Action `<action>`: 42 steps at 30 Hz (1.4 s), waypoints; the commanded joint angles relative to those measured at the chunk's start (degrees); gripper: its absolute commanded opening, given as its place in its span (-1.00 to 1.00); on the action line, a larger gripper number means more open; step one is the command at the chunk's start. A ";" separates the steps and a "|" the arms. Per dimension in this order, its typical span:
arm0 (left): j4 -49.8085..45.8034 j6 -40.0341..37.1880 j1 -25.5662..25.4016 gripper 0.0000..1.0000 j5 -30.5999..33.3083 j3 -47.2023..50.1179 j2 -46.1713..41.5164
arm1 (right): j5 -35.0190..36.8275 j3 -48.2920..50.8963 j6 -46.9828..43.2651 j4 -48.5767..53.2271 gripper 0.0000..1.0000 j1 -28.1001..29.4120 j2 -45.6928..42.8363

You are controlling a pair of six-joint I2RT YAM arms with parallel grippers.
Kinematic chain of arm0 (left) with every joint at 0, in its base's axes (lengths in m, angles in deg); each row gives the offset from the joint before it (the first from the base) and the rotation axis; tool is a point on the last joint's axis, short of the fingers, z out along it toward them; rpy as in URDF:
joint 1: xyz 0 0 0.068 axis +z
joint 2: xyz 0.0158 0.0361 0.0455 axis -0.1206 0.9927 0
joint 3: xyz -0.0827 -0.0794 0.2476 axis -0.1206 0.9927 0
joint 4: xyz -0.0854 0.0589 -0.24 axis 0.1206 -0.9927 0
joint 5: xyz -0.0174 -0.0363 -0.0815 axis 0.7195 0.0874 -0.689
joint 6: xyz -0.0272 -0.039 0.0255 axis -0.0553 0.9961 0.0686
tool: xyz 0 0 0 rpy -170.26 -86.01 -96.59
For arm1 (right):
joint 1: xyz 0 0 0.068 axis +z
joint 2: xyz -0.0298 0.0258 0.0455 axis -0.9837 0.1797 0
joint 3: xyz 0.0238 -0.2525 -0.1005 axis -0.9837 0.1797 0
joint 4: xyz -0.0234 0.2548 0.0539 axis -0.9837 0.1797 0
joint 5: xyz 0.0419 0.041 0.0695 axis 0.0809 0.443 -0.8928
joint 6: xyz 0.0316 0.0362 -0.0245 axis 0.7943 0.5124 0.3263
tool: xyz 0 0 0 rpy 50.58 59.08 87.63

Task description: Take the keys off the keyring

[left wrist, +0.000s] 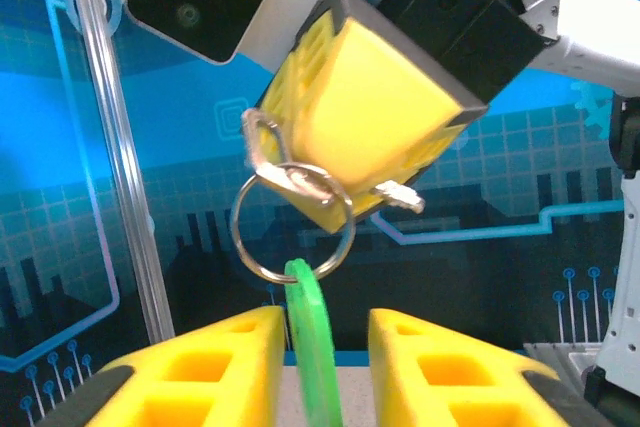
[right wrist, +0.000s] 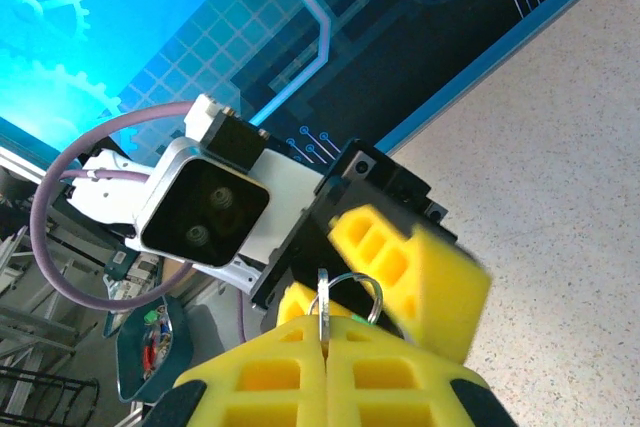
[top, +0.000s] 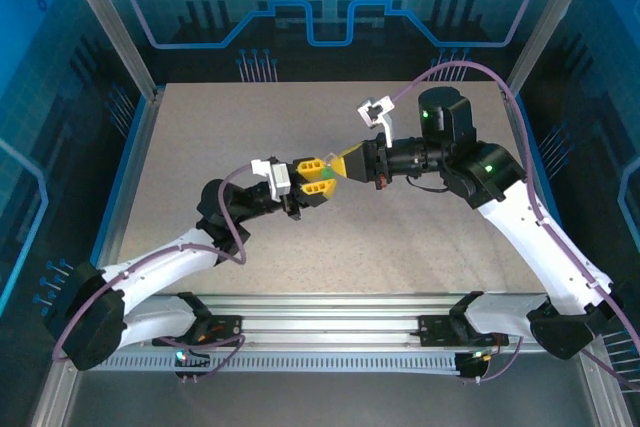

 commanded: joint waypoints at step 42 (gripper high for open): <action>0.16 -8.44 -2.72 -0.12 3.66 -7.00 1.68 | -1.30 1.31 2.50 -2.25 -1.00 -1.82 -1.67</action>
